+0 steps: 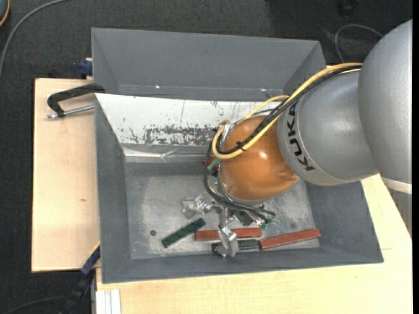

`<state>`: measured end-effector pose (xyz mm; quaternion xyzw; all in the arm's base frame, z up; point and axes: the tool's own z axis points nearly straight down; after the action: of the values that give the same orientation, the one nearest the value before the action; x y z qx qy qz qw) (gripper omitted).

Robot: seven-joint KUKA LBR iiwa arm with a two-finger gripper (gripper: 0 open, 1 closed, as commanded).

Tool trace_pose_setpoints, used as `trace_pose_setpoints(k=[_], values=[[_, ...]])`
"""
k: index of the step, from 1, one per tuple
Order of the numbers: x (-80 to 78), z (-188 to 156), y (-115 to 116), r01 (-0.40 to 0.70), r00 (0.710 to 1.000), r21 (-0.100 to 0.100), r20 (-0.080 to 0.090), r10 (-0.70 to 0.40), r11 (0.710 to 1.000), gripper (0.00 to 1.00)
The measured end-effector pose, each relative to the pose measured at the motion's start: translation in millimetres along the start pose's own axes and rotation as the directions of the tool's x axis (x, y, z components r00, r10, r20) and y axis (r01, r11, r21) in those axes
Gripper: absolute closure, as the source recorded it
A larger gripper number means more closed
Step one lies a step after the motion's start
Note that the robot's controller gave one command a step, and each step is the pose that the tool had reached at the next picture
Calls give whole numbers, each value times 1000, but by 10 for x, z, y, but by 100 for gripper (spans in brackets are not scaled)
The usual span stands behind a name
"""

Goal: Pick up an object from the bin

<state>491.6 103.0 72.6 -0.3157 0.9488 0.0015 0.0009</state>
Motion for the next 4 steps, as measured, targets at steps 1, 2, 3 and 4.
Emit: trace_pose_setpoints(k=[1, 2, 3, 4], values=[[-523, 14, 83, 383, 924, 4, 4, -383, 924, 0], [-538, -6, 79, 381, 924, 6, 8, -381, 924, 100], [-521, 13, 79, 381, 924, 3, 3, -381, 924, 0], [-513, 17, 77, 381, 924, 2, 1, -381, 924, 100]])
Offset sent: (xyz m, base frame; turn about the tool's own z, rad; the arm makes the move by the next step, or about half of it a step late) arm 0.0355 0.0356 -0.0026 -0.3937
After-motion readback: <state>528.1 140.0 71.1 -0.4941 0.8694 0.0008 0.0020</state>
